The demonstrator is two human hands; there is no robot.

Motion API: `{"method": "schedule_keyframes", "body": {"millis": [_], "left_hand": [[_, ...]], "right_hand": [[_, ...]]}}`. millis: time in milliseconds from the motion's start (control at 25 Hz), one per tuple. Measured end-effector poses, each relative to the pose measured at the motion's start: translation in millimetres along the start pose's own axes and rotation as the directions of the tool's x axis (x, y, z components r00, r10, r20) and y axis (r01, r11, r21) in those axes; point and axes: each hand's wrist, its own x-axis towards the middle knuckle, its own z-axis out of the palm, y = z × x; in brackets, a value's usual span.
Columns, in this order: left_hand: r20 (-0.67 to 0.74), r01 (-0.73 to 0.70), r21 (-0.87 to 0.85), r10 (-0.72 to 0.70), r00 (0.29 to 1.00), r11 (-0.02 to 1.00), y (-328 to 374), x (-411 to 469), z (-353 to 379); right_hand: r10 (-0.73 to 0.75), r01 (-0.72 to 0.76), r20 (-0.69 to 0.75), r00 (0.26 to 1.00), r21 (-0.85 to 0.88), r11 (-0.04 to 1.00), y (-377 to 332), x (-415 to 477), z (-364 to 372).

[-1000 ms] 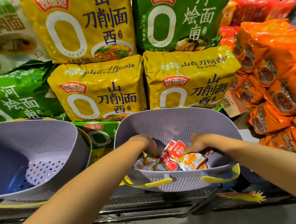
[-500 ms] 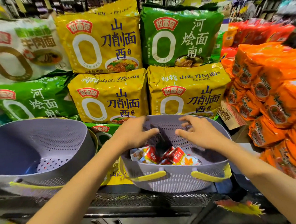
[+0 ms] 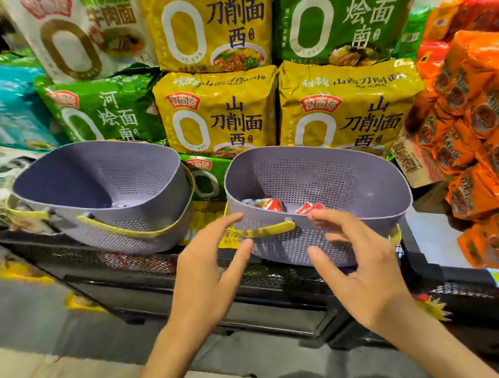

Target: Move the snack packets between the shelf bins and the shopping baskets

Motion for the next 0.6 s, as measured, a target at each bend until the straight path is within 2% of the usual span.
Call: {"method": "schedule_keyframes", "body": {"millis": [160, 280, 440, 600], "left_hand": [[0.131, 0.183, -0.005, -0.181, 0.975, 0.983, -36.2, -41.1, 14.2], [0.273, 0.276, 0.037, -0.275, 0.922, 0.96, -71.3, -70.3, 20.9], [0.492, 0.326, 0.107, -0.334, 0.804, 0.939, -110.0, -103.9, 7.4], [0.652, 0.279, 0.119, -0.286, 0.702, 0.953, -141.4, -134.4, -18.7]], "right_hand": [[0.201, -0.196, 0.208, 0.957, -0.041, 0.98, 20.0, -37.0, 35.6], [0.351, -0.326, 0.276, 0.895, -0.132, 0.936, 34.3, -70.4, 69.6], [0.544, -0.523, 0.239, 0.804, -0.151, 0.839, 32.6, -126.3, 114.1], [0.729, -0.723, 0.13, 0.672, -0.095, 0.684, 2.1, -182.2, 150.3]]}}
